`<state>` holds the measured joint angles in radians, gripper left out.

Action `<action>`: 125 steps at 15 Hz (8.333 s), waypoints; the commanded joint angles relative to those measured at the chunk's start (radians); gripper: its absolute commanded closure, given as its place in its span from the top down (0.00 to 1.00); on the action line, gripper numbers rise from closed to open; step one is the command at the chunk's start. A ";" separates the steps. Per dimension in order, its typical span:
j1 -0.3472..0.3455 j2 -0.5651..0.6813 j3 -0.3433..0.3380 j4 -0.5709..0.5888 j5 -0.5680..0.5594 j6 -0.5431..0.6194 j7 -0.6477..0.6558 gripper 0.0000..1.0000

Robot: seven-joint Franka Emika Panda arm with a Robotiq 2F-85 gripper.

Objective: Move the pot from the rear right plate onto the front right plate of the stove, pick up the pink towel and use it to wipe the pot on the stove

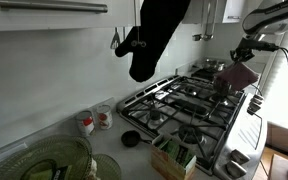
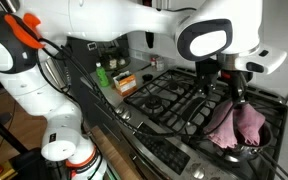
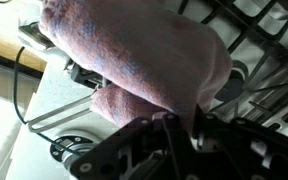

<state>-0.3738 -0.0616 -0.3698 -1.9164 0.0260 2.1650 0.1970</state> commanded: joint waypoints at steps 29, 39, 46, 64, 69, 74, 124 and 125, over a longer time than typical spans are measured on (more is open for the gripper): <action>0.014 0.156 0.059 0.016 0.269 0.189 0.128 0.04; 0.001 0.096 0.032 0.079 0.313 -0.019 -0.033 0.04; -0.035 0.084 -0.030 0.124 0.167 -0.131 -0.116 0.04; -0.015 0.244 -0.003 0.045 0.131 0.508 0.231 0.04; -0.023 0.227 0.061 0.038 0.364 0.487 0.159 0.04; -0.028 0.214 0.096 0.045 0.521 0.442 0.080 0.04; -0.003 0.145 0.060 0.058 0.356 0.098 0.095 0.04; -0.005 0.138 0.053 0.066 0.348 0.059 0.078 0.04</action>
<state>-0.3713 0.1129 -0.3021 -1.8589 0.3672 2.3371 0.3326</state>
